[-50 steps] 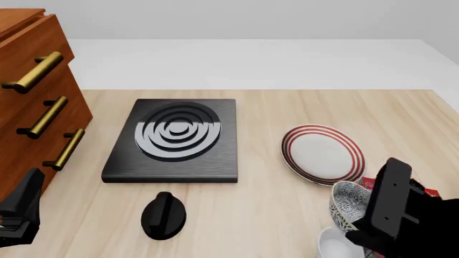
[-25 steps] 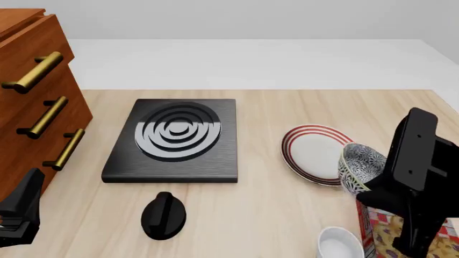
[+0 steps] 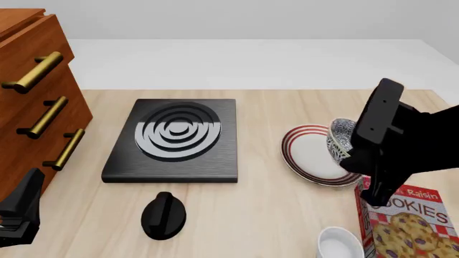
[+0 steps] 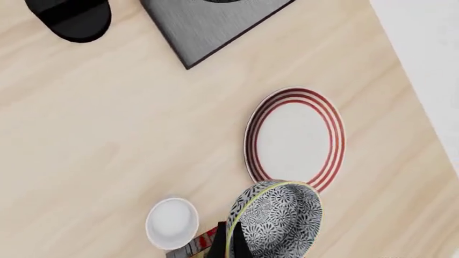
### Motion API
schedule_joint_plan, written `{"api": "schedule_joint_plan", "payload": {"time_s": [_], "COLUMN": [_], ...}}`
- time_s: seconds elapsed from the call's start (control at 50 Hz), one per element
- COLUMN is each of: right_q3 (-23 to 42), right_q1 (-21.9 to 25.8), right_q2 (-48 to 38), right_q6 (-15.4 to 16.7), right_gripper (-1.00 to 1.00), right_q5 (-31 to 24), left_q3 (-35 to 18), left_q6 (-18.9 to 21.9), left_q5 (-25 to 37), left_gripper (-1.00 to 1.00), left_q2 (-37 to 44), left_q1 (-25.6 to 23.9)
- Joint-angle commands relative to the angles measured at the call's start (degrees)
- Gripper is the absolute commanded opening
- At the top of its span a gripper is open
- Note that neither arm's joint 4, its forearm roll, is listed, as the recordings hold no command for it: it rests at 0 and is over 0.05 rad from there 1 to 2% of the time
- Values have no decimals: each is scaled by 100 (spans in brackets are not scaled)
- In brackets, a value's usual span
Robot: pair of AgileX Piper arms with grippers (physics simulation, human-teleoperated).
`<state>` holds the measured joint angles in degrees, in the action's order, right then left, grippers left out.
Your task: Pick the akita bowl on the ramekin and place it on the plate.
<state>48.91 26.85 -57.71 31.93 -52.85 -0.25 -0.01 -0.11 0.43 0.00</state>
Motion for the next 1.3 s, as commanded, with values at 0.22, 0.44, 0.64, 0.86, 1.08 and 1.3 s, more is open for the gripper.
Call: {"api": "schedule_joint_plan", "payload": {"time_s": [0.22,0.44,0.64,0.86,1.08,1.3], "right_q3": [415,626,792,693,894,804], "right_q1": [-750,-889,-1208,-1452,-1470,-1885], "right_q2": [-953,-1512,-2018,-2378,-2753,-3246], "right_q6": [289,339,615,836,777,1443], "right_gripper": [-100,-100,-100,-100,-100,-100], "right_q5": [624,913,1167,1587,1693,2045], "left_q3": [0,0,0,0,0,0], "left_q6": [1,0,-1,-1,1,1], "left_q5": [0,0,0,0,0,0], "left_gripper": [100,100,100,100,100,100], "left_q2": [1,0,1,-1,-1,1], "left_q1": [-1,0,1,1,-1,-1]}}
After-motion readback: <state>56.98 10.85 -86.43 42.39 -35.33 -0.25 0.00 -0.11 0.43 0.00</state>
